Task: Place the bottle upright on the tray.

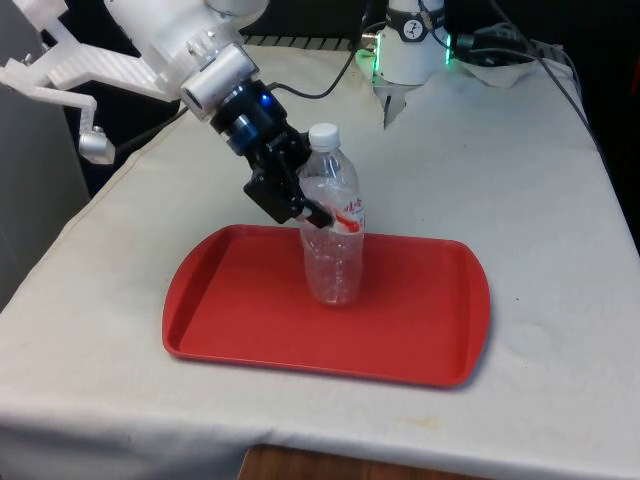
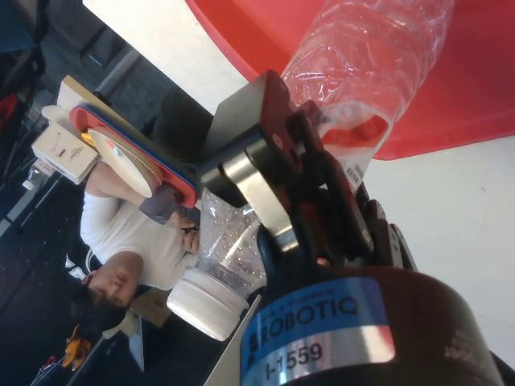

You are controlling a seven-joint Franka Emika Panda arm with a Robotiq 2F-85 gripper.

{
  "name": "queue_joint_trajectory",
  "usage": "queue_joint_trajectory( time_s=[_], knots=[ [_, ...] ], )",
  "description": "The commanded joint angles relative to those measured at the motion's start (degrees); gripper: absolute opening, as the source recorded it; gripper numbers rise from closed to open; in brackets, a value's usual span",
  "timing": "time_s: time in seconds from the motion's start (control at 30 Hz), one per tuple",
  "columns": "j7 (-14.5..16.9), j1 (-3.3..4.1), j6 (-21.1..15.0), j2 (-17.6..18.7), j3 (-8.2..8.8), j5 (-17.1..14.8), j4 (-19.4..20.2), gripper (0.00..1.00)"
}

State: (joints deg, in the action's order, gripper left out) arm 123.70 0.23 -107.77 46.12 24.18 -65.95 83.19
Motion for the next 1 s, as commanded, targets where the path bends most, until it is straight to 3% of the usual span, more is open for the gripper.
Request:
queue_joint_trajectory(
  time_s=[0.0, 0.97],
  knots=[
    [0.0, 0.0, 0.06, 0.0, 0.0, 0.0, 0.0, 0.0],
    [-0.06, 0.0, 0.8, 0.46, 0.06, 0.0, -0.11, 0.0]
  ],
)
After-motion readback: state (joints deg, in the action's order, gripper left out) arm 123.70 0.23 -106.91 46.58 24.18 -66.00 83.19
